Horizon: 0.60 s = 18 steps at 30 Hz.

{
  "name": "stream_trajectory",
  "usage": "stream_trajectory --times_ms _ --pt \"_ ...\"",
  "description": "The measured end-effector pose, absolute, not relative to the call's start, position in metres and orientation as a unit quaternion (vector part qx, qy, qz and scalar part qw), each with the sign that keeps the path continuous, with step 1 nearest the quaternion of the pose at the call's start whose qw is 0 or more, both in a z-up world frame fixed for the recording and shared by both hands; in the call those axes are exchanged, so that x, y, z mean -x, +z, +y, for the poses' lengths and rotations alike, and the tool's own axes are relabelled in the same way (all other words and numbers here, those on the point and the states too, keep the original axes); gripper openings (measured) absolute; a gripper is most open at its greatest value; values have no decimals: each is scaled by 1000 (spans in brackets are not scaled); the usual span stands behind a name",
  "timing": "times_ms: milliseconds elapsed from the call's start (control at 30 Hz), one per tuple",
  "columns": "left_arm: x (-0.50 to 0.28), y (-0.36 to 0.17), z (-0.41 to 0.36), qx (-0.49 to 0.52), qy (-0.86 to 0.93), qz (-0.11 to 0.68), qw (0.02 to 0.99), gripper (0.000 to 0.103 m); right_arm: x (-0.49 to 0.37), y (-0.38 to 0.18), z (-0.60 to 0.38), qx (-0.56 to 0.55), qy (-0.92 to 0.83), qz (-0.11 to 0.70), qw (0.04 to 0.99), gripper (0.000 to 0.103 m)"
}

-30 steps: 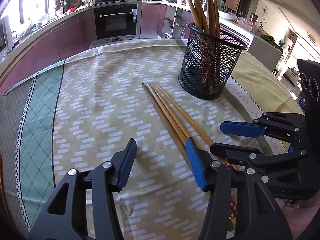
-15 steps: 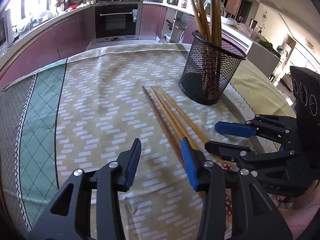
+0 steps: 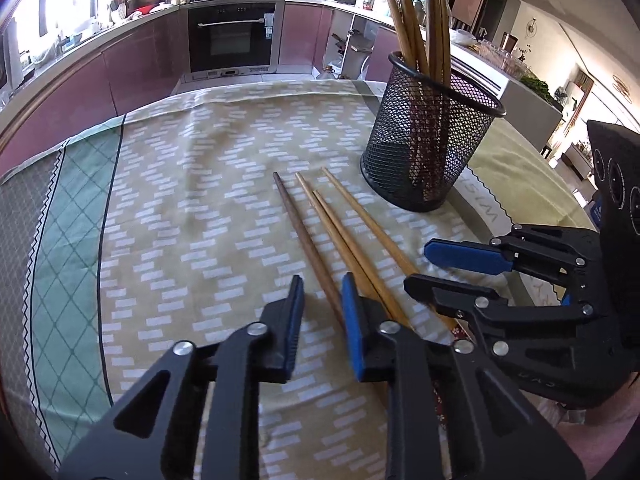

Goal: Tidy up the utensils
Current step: 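Close the left gripper on a chopstick and lift while the right gripper grasps another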

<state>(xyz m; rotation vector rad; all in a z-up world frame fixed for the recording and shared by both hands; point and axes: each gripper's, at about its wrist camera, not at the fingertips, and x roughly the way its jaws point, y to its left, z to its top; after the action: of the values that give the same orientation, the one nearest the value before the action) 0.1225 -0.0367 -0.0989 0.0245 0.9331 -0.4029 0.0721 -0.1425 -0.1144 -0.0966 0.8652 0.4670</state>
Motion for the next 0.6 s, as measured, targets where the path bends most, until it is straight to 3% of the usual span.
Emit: stream_trajectory --times_ms 167,300,367,600 --pt "-121 -98 -40 -5 -188 445 875 8 -77 -115 -149 28 223 419 880 8" --pt "-120 -98 -38 3 -184 444 877 7 -77 -116 -156 9 225 420 879 6" --pt "-118 -96 -36 7 -183 441 879 1 -78 -115 -159 -2 226 419 880 6" --pt "-114 -91 -32 11 -191 437 879 2 -73 -110 -167 -24 241 411 879 6"
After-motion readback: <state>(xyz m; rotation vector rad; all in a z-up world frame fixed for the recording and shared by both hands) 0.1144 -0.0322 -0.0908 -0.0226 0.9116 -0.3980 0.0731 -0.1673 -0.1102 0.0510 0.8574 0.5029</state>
